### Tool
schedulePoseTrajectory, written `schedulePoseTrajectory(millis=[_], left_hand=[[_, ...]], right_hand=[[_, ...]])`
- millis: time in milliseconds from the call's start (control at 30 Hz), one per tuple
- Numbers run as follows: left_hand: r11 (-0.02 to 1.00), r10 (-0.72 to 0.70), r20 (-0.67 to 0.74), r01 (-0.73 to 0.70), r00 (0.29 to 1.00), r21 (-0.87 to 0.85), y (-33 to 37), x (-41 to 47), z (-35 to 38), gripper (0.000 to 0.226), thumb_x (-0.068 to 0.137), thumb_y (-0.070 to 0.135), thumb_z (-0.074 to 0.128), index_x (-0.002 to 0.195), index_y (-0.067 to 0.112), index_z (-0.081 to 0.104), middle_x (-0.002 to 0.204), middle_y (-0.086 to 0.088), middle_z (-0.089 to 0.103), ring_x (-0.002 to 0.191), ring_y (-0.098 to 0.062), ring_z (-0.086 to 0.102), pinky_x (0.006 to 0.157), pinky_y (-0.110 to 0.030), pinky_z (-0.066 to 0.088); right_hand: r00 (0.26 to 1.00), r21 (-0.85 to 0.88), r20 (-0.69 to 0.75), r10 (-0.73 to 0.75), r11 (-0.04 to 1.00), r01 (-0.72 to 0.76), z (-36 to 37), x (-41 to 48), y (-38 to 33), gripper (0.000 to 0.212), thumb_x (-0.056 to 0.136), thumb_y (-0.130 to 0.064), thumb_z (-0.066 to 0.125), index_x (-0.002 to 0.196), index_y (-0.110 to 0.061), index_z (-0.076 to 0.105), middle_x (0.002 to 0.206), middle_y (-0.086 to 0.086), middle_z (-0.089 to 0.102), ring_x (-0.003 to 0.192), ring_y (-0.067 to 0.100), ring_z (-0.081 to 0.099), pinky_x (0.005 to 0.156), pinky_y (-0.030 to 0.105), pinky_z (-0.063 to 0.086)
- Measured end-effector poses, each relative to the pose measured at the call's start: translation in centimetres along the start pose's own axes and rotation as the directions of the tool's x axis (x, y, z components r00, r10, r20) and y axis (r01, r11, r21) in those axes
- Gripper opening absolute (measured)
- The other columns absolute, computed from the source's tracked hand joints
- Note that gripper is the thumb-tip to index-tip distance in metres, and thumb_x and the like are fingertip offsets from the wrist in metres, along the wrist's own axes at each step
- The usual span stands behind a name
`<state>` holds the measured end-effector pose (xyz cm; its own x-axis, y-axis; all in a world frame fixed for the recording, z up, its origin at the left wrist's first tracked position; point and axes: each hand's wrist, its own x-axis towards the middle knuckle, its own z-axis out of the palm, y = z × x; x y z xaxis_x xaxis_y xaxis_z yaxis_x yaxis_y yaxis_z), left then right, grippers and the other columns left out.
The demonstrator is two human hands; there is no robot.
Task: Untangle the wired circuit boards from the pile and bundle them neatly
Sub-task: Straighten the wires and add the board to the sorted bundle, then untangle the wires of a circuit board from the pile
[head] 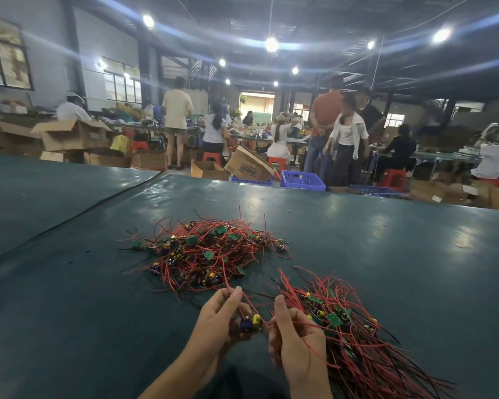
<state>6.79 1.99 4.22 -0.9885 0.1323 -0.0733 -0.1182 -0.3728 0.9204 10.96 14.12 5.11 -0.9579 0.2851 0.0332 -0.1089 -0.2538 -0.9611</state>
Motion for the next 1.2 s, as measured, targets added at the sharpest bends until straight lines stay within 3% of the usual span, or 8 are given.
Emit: schedulePoseTrajectory(millis=[100, 200, 433, 567, 700, 833, 1067, 1200], left_hand=[[0.996, -0.09, 0.121, 0.09, 0.989, 0.001, 0.0, -0.6, 0.1, 0.031, 0.068, 0.035, 0.073, 0.073, 0.015, 0.051, 0.065, -0.008, 0.057, 0.053, -0.018, 0.058, 0.049, -0.027, 0.049], [0.993, -0.116, 0.23, 0.107, 0.966, 0.053, -0.4, -1.0, 0.4, 0.034, 0.07, 0.029, 0.073, 0.077, 0.013, 0.044, 0.061, -0.01, 0.054, 0.047, -0.02, 0.051, 0.044, -0.024, 0.043], [0.997, 0.064, 0.192, -0.071, 0.979, 0.03, -0.4, -0.9, 0.2, 0.031, 0.08, 0.002, 0.067, 0.068, 0.009, 0.039, 0.052, -0.009, 0.055, 0.043, -0.018, 0.051, 0.044, -0.025, 0.045], [0.943, 0.199, 0.193, -0.242, 0.961, 0.231, -0.7, -0.8, -0.1, 0.03, 0.085, -0.002, 0.066, 0.073, 0.006, 0.039, 0.06, -0.016, 0.053, 0.05, -0.021, 0.054, 0.052, -0.029, 0.048], [0.885, 0.274, 0.271, -0.352, 0.923, 0.304, -0.8, -1.4, 0.0, 0.027, 0.084, 0.008, 0.068, 0.073, 0.006, 0.043, 0.063, -0.009, 0.049, 0.058, -0.016, 0.052, 0.057, -0.03, 0.046], [0.889, 0.282, 0.246, -0.349, 0.927, 0.297, -0.8, -1.5, 0.2, 0.025, 0.08, 0.015, 0.071, 0.081, 0.004, 0.049, 0.063, -0.007, 0.056, 0.058, -0.019, 0.052, 0.056, -0.031, 0.046], [0.986, 0.021, 0.147, -0.045, 0.989, 0.162, -0.8, -0.9, 0.6, 0.013, 0.09, -0.004, 0.056, 0.08, 0.002, 0.05, 0.054, -0.014, 0.055, 0.041, -0.02, 0.048, 0.041, -0.024, 0.041], [0.983, 0.052, 0.115, -0.071, 0.992, 0.172, -0.6, -0.7, 0.5, 0.012, 0.088, -0.007, 0.053, 0.078, 0.0, 0.054, 0.05, -0.012, 0.052, 0.038, -0.019, 0.046, 0.039, -0.023, 0.039]], right_hand=[[0.999, 0.016, -0.013, -0.036, 0.999, 0.036, -0.1, 0.1, 0.2, 0.036, 0.072, -0.037, 0.068, 0.05, -0.01, 0.059, 0.045, 0.011, 0.055, 0.034, 0.014, 0.046, 0.035, 0.019, 0.037], [0.998, 0.017, -0.003, -0.06, 0.998, 0.06, -0.2, 0.2, 0.5, 0.033, 0.065, -0.039, 0.072, 0.045, -0.014, 0.062, 0.049, 0.009, 0.059, 0.044, 0.012, 0.054, 0.047, 0.02, 0.048], [0.995, -0.011, -0.089, 0.047, 0.999, -0.049, -0.5, 0.9, 1.0, 0.02, 0.062, -0.029, 0.079, 0.062, -0.01, 0.072, 0.067, 0.012, 0.072, 0.059, 0.02, 0.069, 0.055, 0.025, 0.053], [0.993, -0.157, -0.016, 0.114, 0.981, -0.115, -0.3, 0.6, 1.1, 0.023, 0.079, -0.029, 0.074, 0.066, -0.01, 0.077, 0.074, 0.014, 0.074, 0.07, 0.028, 0.069, 0.071, 0.044, 0.059], [0.998, -0.172, -0.001, 0.069, 0.983, -0.068, -0.2, 0.2, 0.9, 0.028, 0.088, -0.026, 0.066, 0.065, -0.018, 0.079, 0.069, 0.009, 0.074, 0.064, 0.014, 0.07, 0.068, 0.029, 0.056], [0.998, -0.151, 0.012, 0.058, 0.987, -0.056, -0.1, 0.1, 0.6, 0.032, 0.092, -0.025, 0.06, 0.068, -0.016, 0.079, 0.074, 0.012, 0.075, 0.079, 0.025, 0.072, 0.08, 0.036, 0.057], [0.99, -0.255, -0.009, -0.138, 0.958, 0.131, 0.2, -0.3, 0.6, 0.035, 0.091, -0.017, 0.065, 0.059, -0.026, 0.077, 0.065, -0.002, 0.074, 0.065, 0.002, 0.068, 0.062, 0.013, 0.051], [0.982, -0.257, -0.005, -0.188, 0.949, 0.181, 0.3, -0.3, 0.6, 0.035, 0.088, -0.016, 0.067, 0.056, -0.025, 0.076, 0.059, 0.002, 0.071, 0.053, -0.001, 0.061, 0.054, 0.01, 0.046]])
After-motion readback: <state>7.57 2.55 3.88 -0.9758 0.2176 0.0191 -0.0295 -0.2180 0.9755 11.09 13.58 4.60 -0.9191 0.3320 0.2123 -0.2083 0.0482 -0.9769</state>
